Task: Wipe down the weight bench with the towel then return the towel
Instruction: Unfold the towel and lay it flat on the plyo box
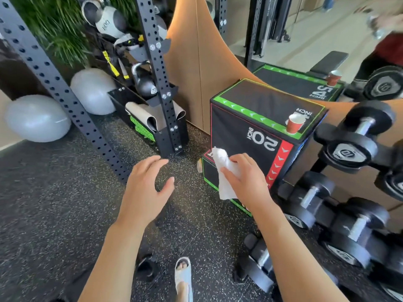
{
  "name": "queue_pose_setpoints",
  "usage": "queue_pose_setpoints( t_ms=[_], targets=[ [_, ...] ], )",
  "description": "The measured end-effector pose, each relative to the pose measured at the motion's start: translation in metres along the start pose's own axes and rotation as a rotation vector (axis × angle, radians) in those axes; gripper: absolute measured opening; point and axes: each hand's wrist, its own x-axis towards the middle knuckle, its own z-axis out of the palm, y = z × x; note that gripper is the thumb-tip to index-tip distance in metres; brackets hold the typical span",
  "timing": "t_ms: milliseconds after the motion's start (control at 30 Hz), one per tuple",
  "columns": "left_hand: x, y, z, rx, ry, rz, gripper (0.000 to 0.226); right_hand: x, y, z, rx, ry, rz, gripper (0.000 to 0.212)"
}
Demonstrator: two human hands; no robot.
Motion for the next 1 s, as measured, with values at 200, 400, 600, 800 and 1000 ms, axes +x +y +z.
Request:
queue_pose_setpoints(
  t_ms=[200, 400, 600, 800, 1000],
  targets=[
    [0.087, -0.042, 0.015, -0.037, -0.046, 0.052, 0.047, 0.072, -0.001, 0.034, -0.027, 0.022, 0.072, 0.028],
    [0.183, -0.087, 0.015, -0.056, -0.077, 0.107, 0.048, 0.157, -0.023, 0.067, -0.065, 0.051, 0.101, 0.027],
    [0.257, -0.111, 0.023, -0.113, -0.097, 0.178, 0.047, 0.211, -0.031, 0.091, -0.095, 0.091, 0.123, 0.025],
    [0.306, -0.118, 0.05, -0.147, -0.12, 0.214, 0.048, 0.252, -0.013, 0.092, -0.139, 0.091, 0.19, 0.024],
    [0.356, -0.113, 0.084, -0.147, -0.136, 0.24, 0.048, 0.301, 0.021, 0.089, -0.115, 0.12, 0.218, 0.017]
  ],
)
